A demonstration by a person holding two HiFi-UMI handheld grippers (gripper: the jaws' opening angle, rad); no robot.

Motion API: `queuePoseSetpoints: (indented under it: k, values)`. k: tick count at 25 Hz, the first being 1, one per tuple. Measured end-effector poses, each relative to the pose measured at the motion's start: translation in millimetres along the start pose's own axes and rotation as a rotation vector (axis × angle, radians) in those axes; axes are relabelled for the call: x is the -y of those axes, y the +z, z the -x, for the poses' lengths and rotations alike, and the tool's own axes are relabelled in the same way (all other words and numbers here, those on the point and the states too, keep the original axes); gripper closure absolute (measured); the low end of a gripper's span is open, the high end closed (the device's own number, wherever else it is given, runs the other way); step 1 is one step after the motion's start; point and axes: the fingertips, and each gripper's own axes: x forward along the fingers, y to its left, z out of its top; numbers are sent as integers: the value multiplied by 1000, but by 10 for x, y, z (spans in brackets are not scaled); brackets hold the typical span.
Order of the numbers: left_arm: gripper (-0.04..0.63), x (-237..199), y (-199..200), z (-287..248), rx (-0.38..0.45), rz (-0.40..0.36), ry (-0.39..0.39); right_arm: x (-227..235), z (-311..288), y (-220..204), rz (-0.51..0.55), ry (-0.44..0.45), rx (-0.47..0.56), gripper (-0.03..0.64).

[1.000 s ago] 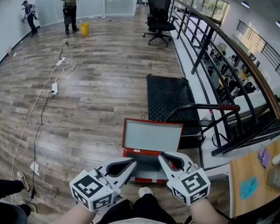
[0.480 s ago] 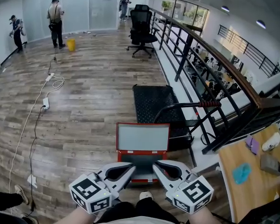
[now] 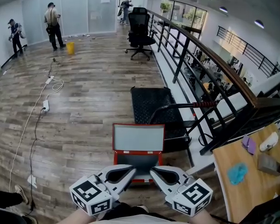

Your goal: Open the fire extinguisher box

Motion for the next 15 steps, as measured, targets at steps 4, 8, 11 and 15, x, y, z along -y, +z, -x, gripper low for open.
queuePoseSetpoints:
  k: [4, 8, 11, 15]
  values:
    - [589, 26, -56, -53, -22, -5, 23, 141, 96, -85, -28, -7, -19, 595]
    - [589, 62, -100, -93, -40, -12, 32, 259, 140, -154, -11, -27, -36, 606]
    - [589, 58, -139, -87, -53, -8, 39, 284, 124, -166, -19, -21, -39, 607]
    - [589, 58, -166, -92, -63, -4, 49, 276, 121, -185, 0, -11, -55, 607]
